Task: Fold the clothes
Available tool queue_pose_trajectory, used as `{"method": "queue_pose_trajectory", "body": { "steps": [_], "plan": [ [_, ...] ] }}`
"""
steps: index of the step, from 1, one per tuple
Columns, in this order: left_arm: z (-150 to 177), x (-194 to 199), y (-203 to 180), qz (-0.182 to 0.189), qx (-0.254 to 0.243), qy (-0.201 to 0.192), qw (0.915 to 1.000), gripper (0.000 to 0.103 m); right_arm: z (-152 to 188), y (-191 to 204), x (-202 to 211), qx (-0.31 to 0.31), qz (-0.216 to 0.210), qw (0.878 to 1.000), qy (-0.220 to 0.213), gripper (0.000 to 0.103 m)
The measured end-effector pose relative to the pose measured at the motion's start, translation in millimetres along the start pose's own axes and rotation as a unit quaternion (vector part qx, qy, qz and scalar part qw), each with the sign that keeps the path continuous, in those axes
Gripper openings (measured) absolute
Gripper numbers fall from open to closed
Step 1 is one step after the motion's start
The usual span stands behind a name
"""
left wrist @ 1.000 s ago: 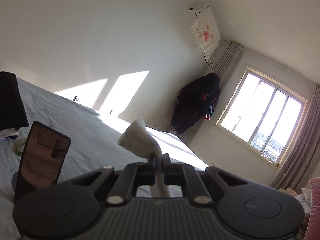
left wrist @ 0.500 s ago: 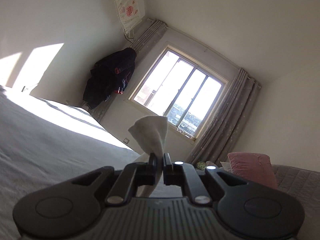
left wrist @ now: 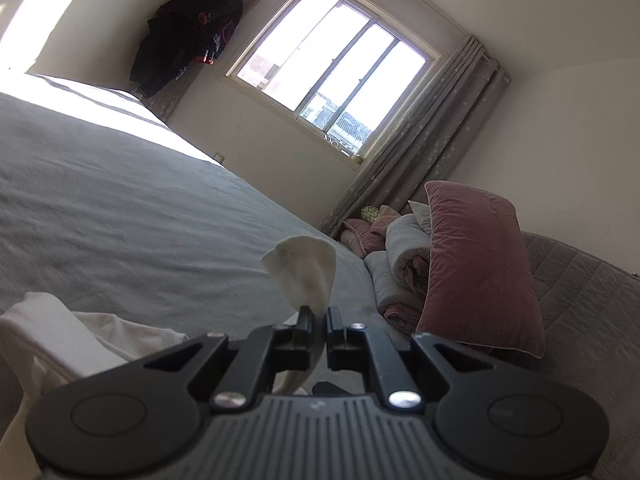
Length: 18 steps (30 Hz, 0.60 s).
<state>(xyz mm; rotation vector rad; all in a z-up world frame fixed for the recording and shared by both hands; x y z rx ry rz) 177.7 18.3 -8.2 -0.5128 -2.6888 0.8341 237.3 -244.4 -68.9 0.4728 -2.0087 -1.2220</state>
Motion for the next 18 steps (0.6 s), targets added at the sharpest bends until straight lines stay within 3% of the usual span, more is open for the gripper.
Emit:
{"method": "queue_pose_trajectory", "body": {
  "steps": [6,9,13,18],
  "plan": [
    [40,-19,3,-0.008,-0.004,0.058,0.9983,0.006,4,-15,11,-0.029,-0.014,0.999,0.000,0.059],
    [59,-25,4,0.006,-0.011,0.102,0.9947,0.006,5,-22,12,-0.049,-0.019,0.999,0.004,0.060],
    [87,-50,7,0.039,-0.016,0.237,0.9705,0.014,7,-32,14,-0.073,-0.011,0.997,0.010,0.063],
    [75,-27,9,0.066,-0.051,0.239,0.9675,0.022,10,-30,14,-0.058,0.024,0.998,0.009,0.060]
  ]
}}
Point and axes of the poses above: each gripper's, at about its wrist camera, not at the fingertips, and x roughly against the way its jaws point, y to its left, z to its underside, the point moved 2 cm from there along -x, roughly the way its jaws point, and after that the axes turned 6 degrees about z, right-handed, at the moved point
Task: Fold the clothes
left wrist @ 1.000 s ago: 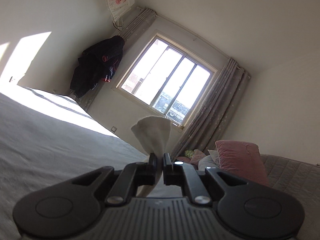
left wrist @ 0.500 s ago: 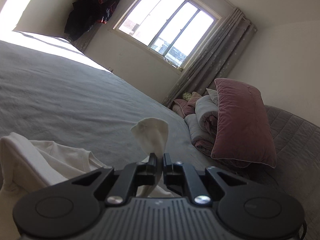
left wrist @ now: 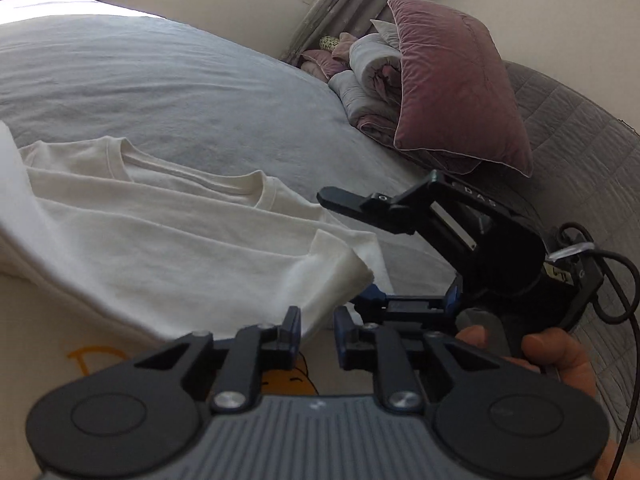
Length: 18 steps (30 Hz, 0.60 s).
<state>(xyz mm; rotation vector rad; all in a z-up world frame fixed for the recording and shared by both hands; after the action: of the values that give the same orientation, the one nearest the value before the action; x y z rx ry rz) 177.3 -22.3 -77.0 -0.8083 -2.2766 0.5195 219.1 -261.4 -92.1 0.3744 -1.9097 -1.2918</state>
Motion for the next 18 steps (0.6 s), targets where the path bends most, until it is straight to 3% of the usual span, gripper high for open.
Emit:
{"method": "queue_pose_trajectory", "body": {
  "steps": [4,7,13,18],
  "plan": [
    [-20,38,8,-0.005,-0.021,-0.028,0.9994,0.028,4,14,-5,0.054,0.060,0.997,-0.002,0.045],
    [-38,65,27,-0.032,-0.018,-0.054,0.9979,0.028,9,28,-7,0.109,0.103,0.989,-0.004,0.012],
    [-57,109,83,-0.124,0.026,-0.112,0.9855,0.026,23,71,-2,0.205,0.107,0.973,-0.014,0.008],
    [-65,119,113,-0.168,0.054,-0.134,0.9751,0.025,17,135,3,0.276,0.084,0.957,-0.043,0.008]
  ]
}}
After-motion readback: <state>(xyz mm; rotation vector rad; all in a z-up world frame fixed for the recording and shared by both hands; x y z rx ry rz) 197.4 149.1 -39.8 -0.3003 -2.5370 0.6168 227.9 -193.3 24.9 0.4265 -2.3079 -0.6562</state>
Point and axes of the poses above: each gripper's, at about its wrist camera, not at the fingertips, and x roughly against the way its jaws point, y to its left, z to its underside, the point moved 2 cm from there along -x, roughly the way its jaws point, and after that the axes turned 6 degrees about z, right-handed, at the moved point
